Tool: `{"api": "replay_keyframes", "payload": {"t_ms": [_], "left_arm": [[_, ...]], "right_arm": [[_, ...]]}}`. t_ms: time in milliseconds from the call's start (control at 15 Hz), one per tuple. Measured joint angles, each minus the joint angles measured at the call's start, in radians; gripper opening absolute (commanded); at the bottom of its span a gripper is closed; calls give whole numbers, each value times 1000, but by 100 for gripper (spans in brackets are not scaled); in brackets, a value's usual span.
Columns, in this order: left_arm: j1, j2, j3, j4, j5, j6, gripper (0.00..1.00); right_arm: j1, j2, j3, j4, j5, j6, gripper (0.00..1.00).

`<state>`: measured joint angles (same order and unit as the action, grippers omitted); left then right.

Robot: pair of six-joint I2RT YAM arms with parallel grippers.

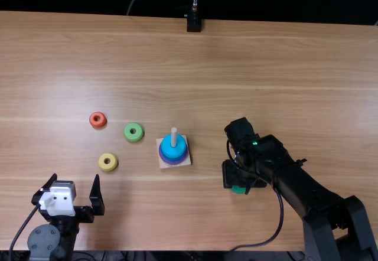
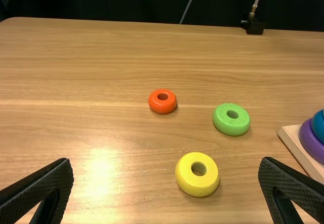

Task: Build the Hanoi tower: stack the rings onto the peg from bottom to top in this color order: purple, dark blue, light blue, dark green, light green, yellow, orange.

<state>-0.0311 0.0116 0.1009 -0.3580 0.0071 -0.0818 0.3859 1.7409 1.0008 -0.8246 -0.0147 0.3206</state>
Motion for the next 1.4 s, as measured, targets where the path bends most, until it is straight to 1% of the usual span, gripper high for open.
{"api": "replay_keyframes", "payload": {"t_ms": [267,400,533,667,933,1067,1200,1400], "left_arm": [[0,0,0,0,0,0,100],[0,0,0,0,0,0,100],[0,0,0,0,0,0,100],[0,0,0,0,0,0,100],[0,0,0,0,0,0,100],[0,0,0,0,0,0,100],[0,0,0,0,0,0,100],[0,0,0,0,0,0,100]], "right_arm": [[0,-5,1,-10,-1,3,0],[14,-56,13,-16,0,3,0],[58,-106,69,-34,0,1,0],[111,-159,134,-140,0,-2,0],[216,-190,292,-255,-3,-5,0],[248,-190,401,-336,-3,-24,0],[262,-180,509,-359,-3,-41,0],[267,-61,661,-403,-5,-56,0]]}}
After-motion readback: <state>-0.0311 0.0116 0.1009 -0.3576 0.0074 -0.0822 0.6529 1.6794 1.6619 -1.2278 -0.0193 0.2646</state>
